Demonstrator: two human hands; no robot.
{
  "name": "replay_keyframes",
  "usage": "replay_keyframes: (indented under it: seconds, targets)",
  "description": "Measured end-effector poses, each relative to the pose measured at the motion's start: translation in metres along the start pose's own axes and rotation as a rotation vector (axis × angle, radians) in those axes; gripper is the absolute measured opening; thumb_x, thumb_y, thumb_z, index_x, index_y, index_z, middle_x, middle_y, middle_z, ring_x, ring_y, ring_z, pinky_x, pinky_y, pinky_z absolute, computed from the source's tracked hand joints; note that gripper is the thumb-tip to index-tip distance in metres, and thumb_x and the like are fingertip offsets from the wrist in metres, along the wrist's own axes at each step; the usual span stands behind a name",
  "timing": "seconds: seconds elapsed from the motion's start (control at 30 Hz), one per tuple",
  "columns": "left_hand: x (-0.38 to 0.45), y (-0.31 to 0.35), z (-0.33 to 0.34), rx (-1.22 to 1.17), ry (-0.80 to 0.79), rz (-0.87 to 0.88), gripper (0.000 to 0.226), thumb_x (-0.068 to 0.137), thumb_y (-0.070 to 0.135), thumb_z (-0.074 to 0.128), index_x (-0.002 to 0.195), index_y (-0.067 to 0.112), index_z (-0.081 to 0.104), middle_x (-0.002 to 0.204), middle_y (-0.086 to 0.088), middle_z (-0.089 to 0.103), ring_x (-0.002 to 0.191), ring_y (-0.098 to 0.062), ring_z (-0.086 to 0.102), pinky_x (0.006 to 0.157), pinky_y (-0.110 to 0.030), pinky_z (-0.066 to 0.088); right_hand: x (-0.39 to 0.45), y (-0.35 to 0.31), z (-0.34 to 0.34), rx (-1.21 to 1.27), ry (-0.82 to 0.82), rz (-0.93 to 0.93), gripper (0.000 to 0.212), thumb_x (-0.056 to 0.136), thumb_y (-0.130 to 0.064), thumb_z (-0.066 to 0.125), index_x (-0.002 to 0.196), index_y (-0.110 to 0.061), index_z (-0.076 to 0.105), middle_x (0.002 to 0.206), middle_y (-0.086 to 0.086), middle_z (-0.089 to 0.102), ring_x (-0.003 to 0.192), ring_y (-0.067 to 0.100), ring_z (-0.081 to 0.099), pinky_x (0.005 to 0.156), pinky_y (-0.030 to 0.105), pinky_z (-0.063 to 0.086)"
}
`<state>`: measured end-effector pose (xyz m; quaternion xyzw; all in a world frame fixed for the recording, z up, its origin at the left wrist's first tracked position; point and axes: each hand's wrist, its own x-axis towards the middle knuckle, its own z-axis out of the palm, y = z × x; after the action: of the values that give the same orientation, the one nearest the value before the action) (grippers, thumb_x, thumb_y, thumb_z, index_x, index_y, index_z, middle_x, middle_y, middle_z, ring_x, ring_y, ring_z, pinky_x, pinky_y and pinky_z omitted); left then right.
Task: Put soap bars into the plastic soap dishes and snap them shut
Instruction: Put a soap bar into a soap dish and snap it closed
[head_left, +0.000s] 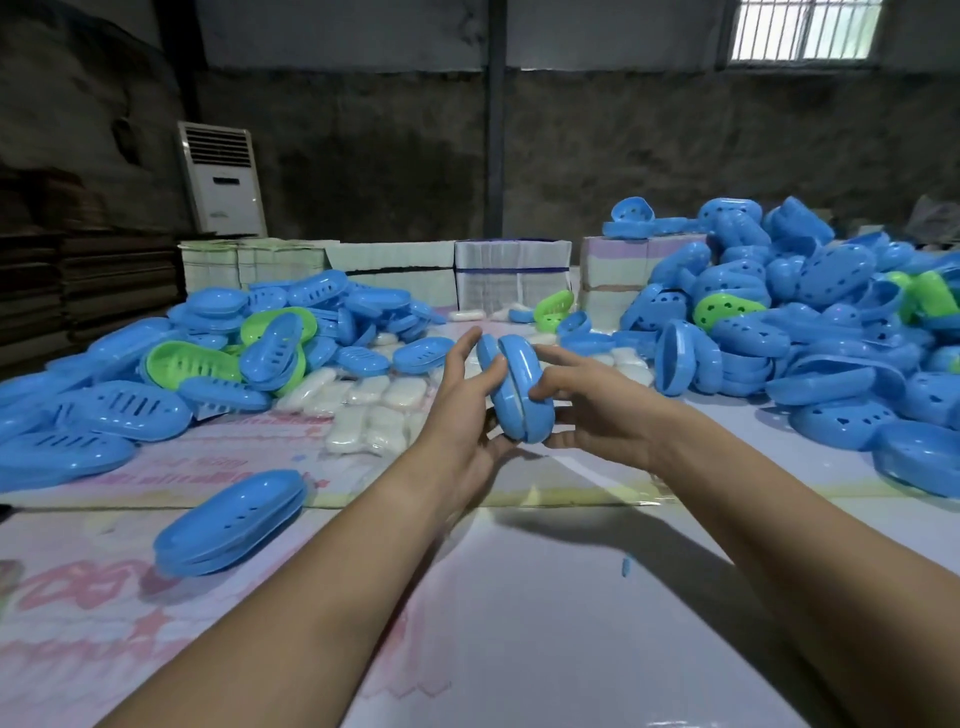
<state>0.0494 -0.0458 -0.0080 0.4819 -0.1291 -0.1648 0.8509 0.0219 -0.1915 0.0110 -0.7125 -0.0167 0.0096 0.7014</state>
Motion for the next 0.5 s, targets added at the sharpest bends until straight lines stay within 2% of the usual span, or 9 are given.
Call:
replay_keyframes:
  seconds: [0.1,0.23,0.33,0.4,0.5]
  targets:
    - [-0.001,-0.001,0.002,-0.081,0.004,-0.029,0.027,0.103,0.025,0.056,0.108,0.052,0.059,0.117,-0.01,0.065,0.096,-0.029,0.07,0.064,-0.045,0.062,-0.003,0.002,-0.004,0.036,0.025,-0.042,0.073,0.071,-0.008,0.065,0.137,-0.037,0.051,0.12,0.012,0.065,0.093,0.025,0.065,0.073,0.037,0.056]
    - [0.0,0.004,-0.002,-0.171,0.01,0.016,0.028,0.104,0.023,0.054,0.108,0.051,0.057,0.128,-0.014,0.06,0.088,-0.027,0.074,0.059,-0.041,0.061,-0.005,0.003,0.003,0.038,0.047,-0.12,0.077,0.071,-0.004,0.065,0.133,-0.047,0.051,0.127,0.011,0.057,0.105,0.029,0.065,0.071,0.035,0.058]
    - [0.001,0.003,-0.006,-0.141,-0.026,0.07,0.03,0.104,0.022,0.055,0.108,0.051,0.059,0.115,-0.009,0.07,0.078,-0.023,0.078,0.059,-0.038,0.06,-0.009,0.004,0.008,0.048,0.027,-0.157,0.075,0.066,-0.005,0.066,0.126,-0.049,0.057,0.12,0.008,0.061,0.104,0.029,0.065,0.078,0.039,0.059]
    - [0.001,0.001,-0.007,-0.111,-0.048,0.099,0.031,0.102,0.022,0.057,0.112,0.052,0.059,0.097,-0.003,0.079,0.084,-0.024,0.078,0.061,-0.039,0.061,-0.011,0.005,0.007,0.037,-0.011,-0.168,0.074,0.072,0.001,0.066,0.126,-0.049,0.058,0.11,0.008,0.068,0.101,0.028,0.067,0.082,0.043,0.06]
    - [0.002,-0.001,-0.008,-0.073,-0.059,0.137,0.034,0.101,0.022,0.06,0.115,0.053,0.06,0.093,0.001,0.079,0.094,-0.026,0.077,0.066,-0.041,0.061,-0.011,0.005,0.004,0.018,-0.063,-0.166,0.077,0.078,0.009,0.067,0.131,-0.045,0.055,0.106,0.008,0.072,0.102,0.03,0.07,0.088,0.052,0.057]
